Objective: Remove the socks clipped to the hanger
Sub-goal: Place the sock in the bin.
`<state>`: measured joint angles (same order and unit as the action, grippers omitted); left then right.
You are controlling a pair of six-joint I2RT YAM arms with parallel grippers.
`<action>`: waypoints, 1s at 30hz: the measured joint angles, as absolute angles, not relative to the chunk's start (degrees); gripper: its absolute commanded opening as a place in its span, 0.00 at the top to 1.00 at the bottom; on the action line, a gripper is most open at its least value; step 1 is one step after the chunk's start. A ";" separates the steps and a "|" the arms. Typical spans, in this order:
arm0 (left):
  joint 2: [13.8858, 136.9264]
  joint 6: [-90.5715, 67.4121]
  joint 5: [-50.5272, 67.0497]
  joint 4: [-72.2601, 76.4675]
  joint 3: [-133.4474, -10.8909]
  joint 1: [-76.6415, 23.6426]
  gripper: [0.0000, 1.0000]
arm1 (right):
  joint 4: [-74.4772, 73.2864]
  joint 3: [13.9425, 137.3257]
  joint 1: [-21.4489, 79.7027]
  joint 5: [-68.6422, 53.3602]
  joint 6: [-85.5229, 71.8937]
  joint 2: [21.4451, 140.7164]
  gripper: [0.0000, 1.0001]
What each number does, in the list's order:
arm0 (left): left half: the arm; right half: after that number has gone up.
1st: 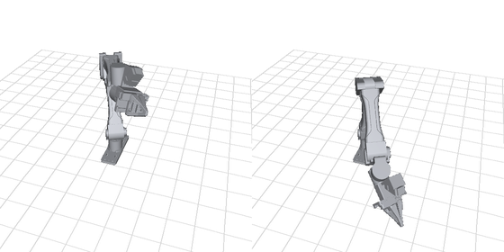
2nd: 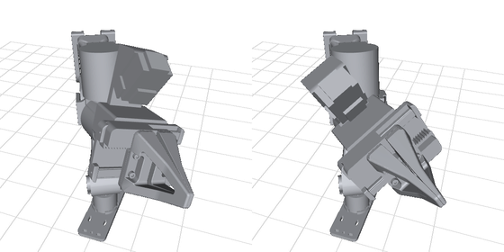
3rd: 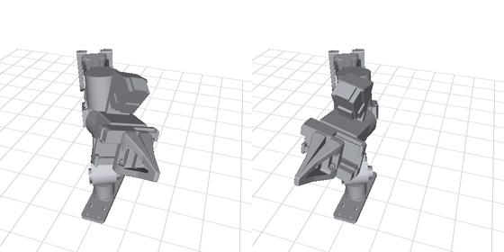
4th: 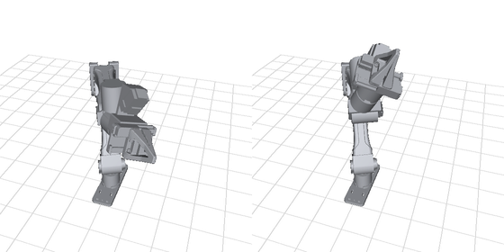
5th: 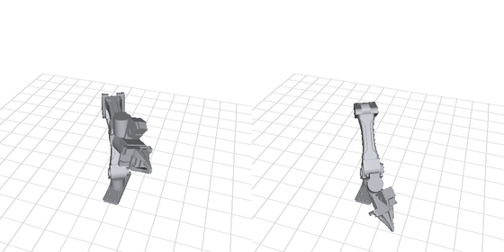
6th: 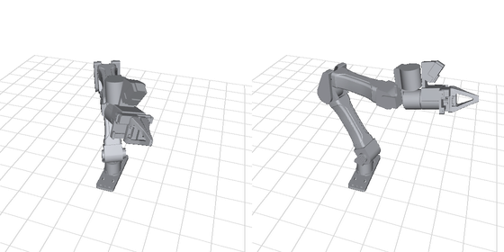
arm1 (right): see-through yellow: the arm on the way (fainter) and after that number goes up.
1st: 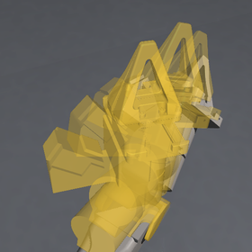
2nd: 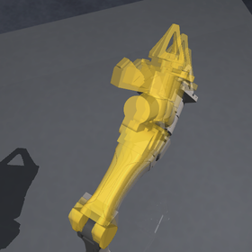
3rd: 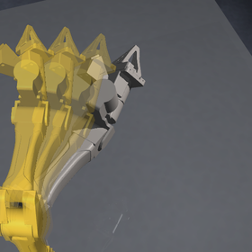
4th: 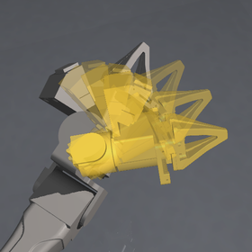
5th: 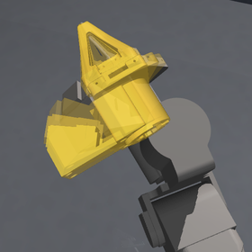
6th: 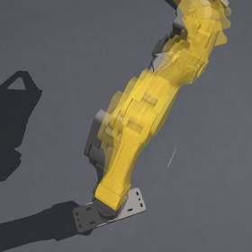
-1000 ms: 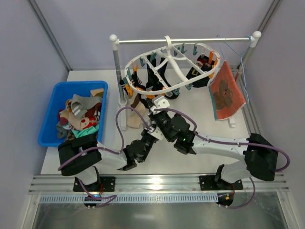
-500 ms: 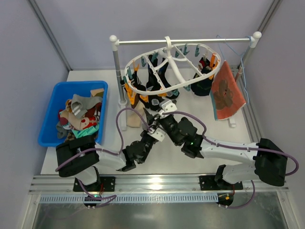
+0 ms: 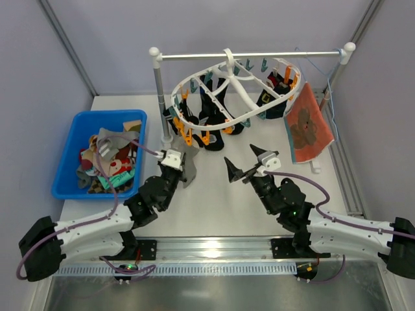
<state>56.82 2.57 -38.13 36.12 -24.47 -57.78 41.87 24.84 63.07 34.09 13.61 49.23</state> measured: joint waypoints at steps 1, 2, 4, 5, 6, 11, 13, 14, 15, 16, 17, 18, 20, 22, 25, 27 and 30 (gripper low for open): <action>54.50 0.82 -38.09 33.89 -24.47 -56.66 1.00 | 41.34 23.79 63.05 34.24 13.61 47.03 0.00; 52.71 -0.73 -37.82 32.16 -24.47 -55.37 1.00 | 41.30 22.81 63.05 34.48 13.65 45.28 0.00; 50.22 -3.92 -36.49 28.99 -24.47 -50.96 1.00 | 41.08 20.95 63.02 35.09 13.96 42.39 0.00; 49.45 -5.69 -35.79 27.44 -24.47 -47.72 1.00 | 41.04 20.10 62.96 35.55 14.22 41.19 0.00; 49.12 -7.27 -34.81 26.39 -24.47 -44.36 1.00 | 41.01 19.27 62.76 36.14 14.63 40.01 0.00; 51.35 -13.47 -30.94 22.61 -24.93 -31.46 1.00 | 40.73 16.71 61.21 37.10 14.92 36.80 0.00; 53.19 -15.62 -29.28 21.19 -26.17 -27.16 1.00 | 40.62 16.36 60.75 37.45 14.90 35.97 0.00; 53.93 -16.53 -28.42 20.73 -26.85 -25.23 1.00 | 40.60 16.19 60.49 37.56 14.90 35.53 0.00; 54.65 -17.61 -27.55 20.53 -27.68 -22.83 1.00 | 40.60 15.92 60.14 37.63 14.87 35.00 0.00; 55.29 -18.74 -26.30 20.75 -28.45 -20.01 1.00 | 40.60 15.79 59.88 37.65 14.85 34.63 0.00; 55.90 -19.88 -25.41 21.08 -29.17 -17.45 1.00 | 40.58 15.57 59.61 37.65 14.83 34.24 0.00; 56.77 -21.28 -24.23 21.32 -30.26 -14.15 1.00 | 40.51 15.35 59.33 37.65 14.76 33.85 0.00; 58.76 -23.57 -22.92 21.61 -32.47 -9.45 1.00 | 40.21 15.00 58.85 37.60 14.59 33.19 0.00; 60.38 -25.52 -22.83 22.24 -34.46 -5.54 1.00 | 39.99 14.79 58.52 37.56 14.35 32.80 0.00; 60.86 -27.75 -23.49 23.55 -35.68 -3.27 1.00 | 39.77 14.72 57.84 37.47 13.98 32.47 0.00; 61.10 -28.58 -23.81 23.86 -36.75 -2.39 1.00 | 39.62 14.66 57.47 37.32 13.69 32.51 0.00; 62.37 -29.63 -23.46 23.88 -39.53 -0.80 1.00 | 39.31 14.55 57.08 37.32 13.39 32.77 0.00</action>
